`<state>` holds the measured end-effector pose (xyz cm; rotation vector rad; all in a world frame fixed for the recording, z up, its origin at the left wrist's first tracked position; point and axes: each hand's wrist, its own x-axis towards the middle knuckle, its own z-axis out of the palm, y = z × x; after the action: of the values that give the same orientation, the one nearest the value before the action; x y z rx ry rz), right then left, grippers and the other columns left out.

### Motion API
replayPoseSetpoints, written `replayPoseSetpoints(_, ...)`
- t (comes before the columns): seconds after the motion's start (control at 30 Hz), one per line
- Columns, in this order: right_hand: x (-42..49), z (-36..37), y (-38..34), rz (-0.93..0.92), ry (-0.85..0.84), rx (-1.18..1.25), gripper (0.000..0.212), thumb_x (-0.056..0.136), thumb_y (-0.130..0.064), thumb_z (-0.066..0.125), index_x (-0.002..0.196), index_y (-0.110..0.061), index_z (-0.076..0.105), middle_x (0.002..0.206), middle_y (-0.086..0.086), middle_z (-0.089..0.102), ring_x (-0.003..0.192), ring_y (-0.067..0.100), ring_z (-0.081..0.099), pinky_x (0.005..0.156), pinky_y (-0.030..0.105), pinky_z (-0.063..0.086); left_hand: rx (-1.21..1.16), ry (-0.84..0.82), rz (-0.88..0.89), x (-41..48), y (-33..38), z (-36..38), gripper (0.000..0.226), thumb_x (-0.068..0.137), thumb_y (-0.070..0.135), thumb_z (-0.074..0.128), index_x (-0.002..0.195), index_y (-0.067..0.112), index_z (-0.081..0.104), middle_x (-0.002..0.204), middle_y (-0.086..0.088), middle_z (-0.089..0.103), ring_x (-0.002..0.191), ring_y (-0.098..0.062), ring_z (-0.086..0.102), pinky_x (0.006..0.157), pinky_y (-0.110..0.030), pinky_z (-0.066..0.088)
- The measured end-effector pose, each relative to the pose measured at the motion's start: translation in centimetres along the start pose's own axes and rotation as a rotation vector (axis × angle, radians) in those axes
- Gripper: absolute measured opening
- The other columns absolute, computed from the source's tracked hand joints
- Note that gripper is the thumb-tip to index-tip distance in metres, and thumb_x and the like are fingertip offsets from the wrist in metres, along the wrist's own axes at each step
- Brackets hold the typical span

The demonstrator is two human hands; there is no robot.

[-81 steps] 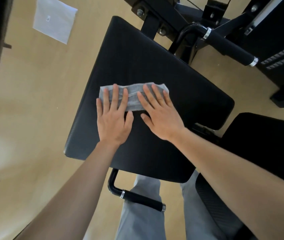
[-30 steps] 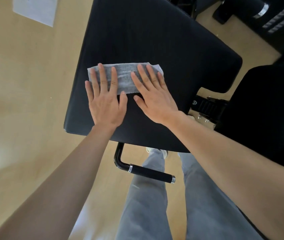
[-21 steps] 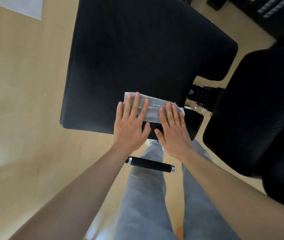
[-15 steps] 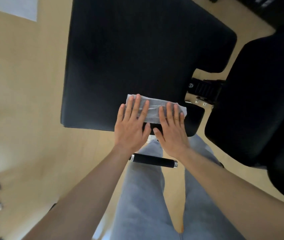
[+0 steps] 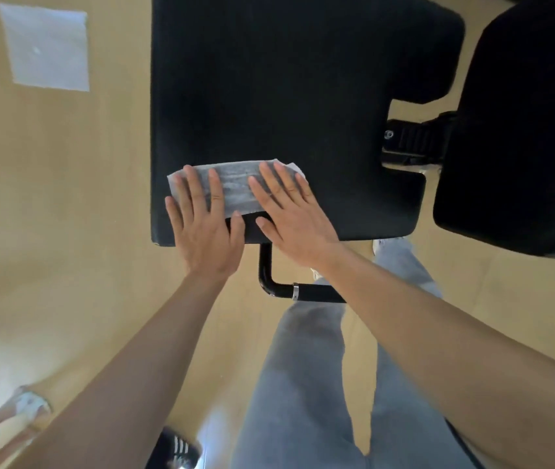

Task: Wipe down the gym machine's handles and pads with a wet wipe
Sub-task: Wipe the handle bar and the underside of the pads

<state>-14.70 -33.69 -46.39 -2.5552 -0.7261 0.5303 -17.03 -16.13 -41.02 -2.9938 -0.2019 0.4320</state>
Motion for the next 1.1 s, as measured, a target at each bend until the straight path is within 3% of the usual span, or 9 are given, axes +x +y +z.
replayPoseSetpoints(0.27,-8.5,2.6,5.0,0.32,0.033,0.092,0.067,0.106,-0.044,0.023,0.164,-0.018,0.0,0.171,0.009,-0.007,0.157,0.025,-0.012,0.128,0.045,-0.005,0.066,-0.061,0.349,-1.6,7.5,2.4,0.071,0.103,0.049,0.026,0.165,0.021,0.008,0.172,-0.013,-0.003,0.159,-0.033,-0.005,0.126,-0.061,0.002)
replayPoseSetpoints(0.33,-9.6,2.6,5.4,0.358,0.073,0.186,0.064,0.106,-0.041,0.023,0.163,-0.016,0.009,0.171,0.01,0.001,0.158,0.025,-0.006,0.129,0.047,0.002,0.094,-0.071,0.379,-1.9,8.9,2.7,0.07,0.103,0.049,0.026,0.165,0.02,0.011,0.172,-0.012,-0.002,0.159,-0.033,-0.005,0.124,-0.064,-0.002)
replayPoseSetpoints(0.47,-10.1,1.9,5.3,0.439,0.358,0.421,0.048,0.107,-0.029,0.042,0.151,-0.009,0.046,0.161,0.009,0.04,0.15,0.024,0.033,0.12,0.04,0.031,-0.026,0.132,0.47,-2.0,9.3,2.8,0.051,0.102,0.033,0.046,0.15,0.016,0.05,0.165,-0.013,0.033,0.155,-0.038,0.022,0.125,-0.061,0.015)
replayPoseSetpoints(0.57,-9.1,0.4,5.6,0.506,0.444,0.459,0.04,0.105,-0.022,0.052,0.143,-0.011,0.056,0.145,0.004,0.055,0.129,0.022,0.051,0.104,0.035,0.045,-0.109,0.319,0.457,-2.5,9.4,2.9,0.023,0.096,0.029,0.06,0.112,0.02,0.074,0.136,-0.009,0.064,0.132,-0.034,0.054,0.115,-0.049,0.036)
replayPoseSetpoints(0.67,-7.7,-0.9,6.3,0.503,0.4,0.427,0.042,0.101,-0.022,0.06,0.141,-0.013,0.056,0.128,0.003,0.058,0.11,0.021,0.059,0.081,0.037,0.053,-0.126,0.339,0.345,-3.1,10.0,3.2,0.019,0.091,0.04,0.068,0.094,0.023,0.073,0.111,-0.003,0.067,0.103,-0.029,0.059,0.092,-0.041,0.043)
replayPoseSetpoints(0.77,-6.3,-1.5,6.7,0.427,0.281,0.323,0.043,0.097,-0.024,0.066,0.139,-0.014,0.058,0.116,0.007,0.061,0.098,0.026,0.062,0.079,0.041,0.051,-0.199,0.267,0.255,-3.3,10.3,3.7,0.033,0.085,0.049,0.074,0.092,0.018,0.067,0.11,-0.003,0.066,0.105,-0.027,0.057,0.091,-0.04,0.045)
replayPoseSetpoints(0.87,-5.5,-2.0,6.9,0.376,0.185,0.292,0.029,0.094,-0.018,0.067,0.123,-0.015,0.063,0.102,0.005,0.066,0.09,0.026,0.062,0.081,0.037,0.043,-0.282,0.257,0.205,-3.2,10.3,4.0,0.03,0.083,0.041,0.078,0.09,0.014,0.067,0.112,-0.007,0.064,0.107,-0.022,0.049,0.09,-0.039,0.048)
replayPoseSetpoints(0.97,-5.5,-2.2,7.1,0.425,0.078,0.486,0.003,0.093,-0.016,0.068,0.096,-0.017,0.067,0.084,-0.003,0.06,0.075,0.018,0.056,0.068,0.03,0.037,-0.358,0.245,0.23,-2.7,9.9,3.8,0.018,0.086,0.028,0.079,0.089,0.012,0.072,0.107,-0.006,0.065,0.107,-0.023,0.048,0.087,-0.038,0.05)
replayPoseSetpoints(1.1,-7.6,-2.5,8.2,0.577,0.095,0.862,0.013,0.088,-0.023,0.078,0.078,-0.02,0.07,0.076,-0.008,0.057,0.063,0.002,0.049,0.062,0.017,0.038,-0.404,0.176,0.321,-2.6,9.8,2.3,0.011,0.089,0.024,0.076,0.082,0.019,0.071,0.11,0.003,0.07,0.11,-0.023,0.056,0.09,-0.038,0.046)
